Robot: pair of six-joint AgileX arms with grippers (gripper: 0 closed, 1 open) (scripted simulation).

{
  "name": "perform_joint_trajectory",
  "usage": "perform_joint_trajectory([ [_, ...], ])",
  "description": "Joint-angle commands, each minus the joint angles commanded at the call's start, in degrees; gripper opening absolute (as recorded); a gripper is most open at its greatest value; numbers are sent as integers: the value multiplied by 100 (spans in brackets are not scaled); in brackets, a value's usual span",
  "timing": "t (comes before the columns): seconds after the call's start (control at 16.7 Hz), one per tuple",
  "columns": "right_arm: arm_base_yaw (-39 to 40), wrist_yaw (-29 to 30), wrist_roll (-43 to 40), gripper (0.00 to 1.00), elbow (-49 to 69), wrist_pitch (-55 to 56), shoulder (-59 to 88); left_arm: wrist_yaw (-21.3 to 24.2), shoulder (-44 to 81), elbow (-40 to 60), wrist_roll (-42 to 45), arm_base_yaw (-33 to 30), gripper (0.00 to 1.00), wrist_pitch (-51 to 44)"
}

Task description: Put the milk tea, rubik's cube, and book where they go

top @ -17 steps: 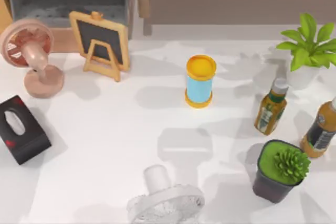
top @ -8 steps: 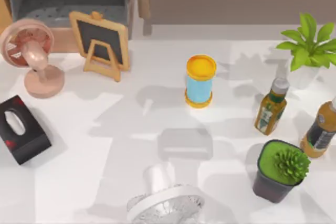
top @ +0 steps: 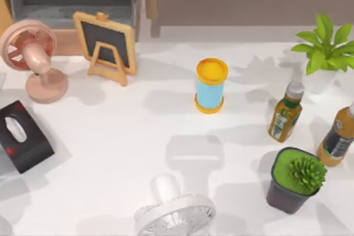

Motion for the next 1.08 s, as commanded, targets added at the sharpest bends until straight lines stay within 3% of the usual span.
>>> perform_joint_trajectory([
  [0.3, 0, 0, 0, 100, 0, 0, 0, 239, 566, -625, 532, 637, 0, 169],
  [1.08, 0, 0, 0, 100, 0, 0, 0, 185, 701, -591, 477, 568, 0, 291],
])
